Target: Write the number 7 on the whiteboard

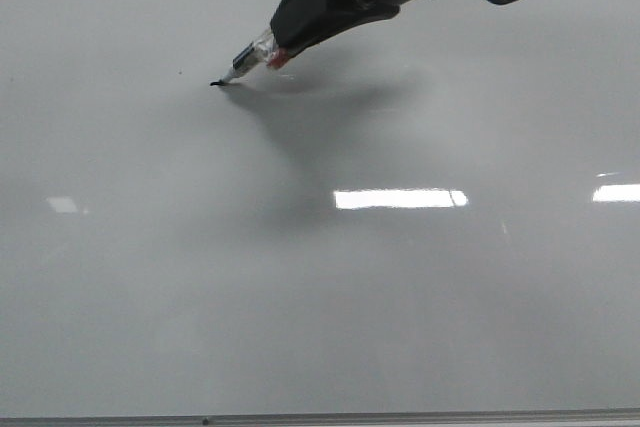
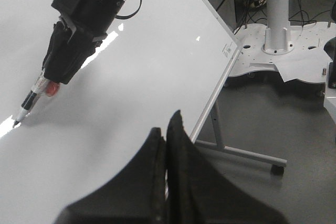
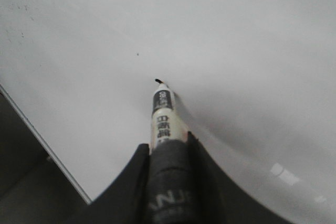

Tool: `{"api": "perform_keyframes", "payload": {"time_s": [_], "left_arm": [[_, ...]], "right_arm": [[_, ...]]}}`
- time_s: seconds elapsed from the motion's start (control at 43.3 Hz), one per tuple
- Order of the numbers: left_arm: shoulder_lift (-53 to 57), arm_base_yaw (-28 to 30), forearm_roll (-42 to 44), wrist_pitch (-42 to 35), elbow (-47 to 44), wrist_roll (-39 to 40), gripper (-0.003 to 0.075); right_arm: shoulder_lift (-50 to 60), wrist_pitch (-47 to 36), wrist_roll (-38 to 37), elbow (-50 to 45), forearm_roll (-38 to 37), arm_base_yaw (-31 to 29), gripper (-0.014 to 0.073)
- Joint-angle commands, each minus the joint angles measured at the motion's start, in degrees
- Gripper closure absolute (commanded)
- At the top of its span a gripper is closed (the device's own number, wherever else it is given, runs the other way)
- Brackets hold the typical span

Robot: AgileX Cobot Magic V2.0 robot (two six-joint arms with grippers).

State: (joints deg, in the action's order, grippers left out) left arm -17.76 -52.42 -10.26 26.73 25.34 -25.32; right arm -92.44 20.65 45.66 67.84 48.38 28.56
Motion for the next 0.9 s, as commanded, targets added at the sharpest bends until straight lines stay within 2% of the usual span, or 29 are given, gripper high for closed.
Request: {"api": "perform_keyframes", "payload": {"time_s": [0.0, 0.208, 0.346, 0.6, 0.785, 0.878], "left_arm": [[-0.37, -0.32, -0.94, -4.57, 1.49, 0.50, 0.0741], [-0.37, -0.32, -0.71, -4.66, 1.49, 0.50, 0.0741], [-0.37, -0.32, -0.71, -4.66, 1.49, 0.50, 0.0741], [-0.37, -0.32, -0.71, -4.66, 1.49, 0.50, 0.0741], [-0.37, -0.32, -0.71, -4.66, 1.49, 0.50, 0.0741], [-0.37, -0.32, -0.71, -4.66, 1.49, 0.50, 0.0741]], "right_arm": [[3.10, -1.61, 0.68, 1.69, 0.66, -3.65, 0.0663], [7.60, -1.59, 0.68, -3.40, 0.54, -9.13, 0.0662], [8.69, -1.51, 1.10, -6.74, 0.43, -10.32, 0.0662], [4.50, -4.27, 1.31, -13.81, 0.49, -5.24, 0.0662], [0.22, -4.92, 1.37, -14.90, 0.49, -2.35, 0.0662], [3.10, -1.90, 6.11, -14.90, 0.49, -0.21, 0.0662]]}}
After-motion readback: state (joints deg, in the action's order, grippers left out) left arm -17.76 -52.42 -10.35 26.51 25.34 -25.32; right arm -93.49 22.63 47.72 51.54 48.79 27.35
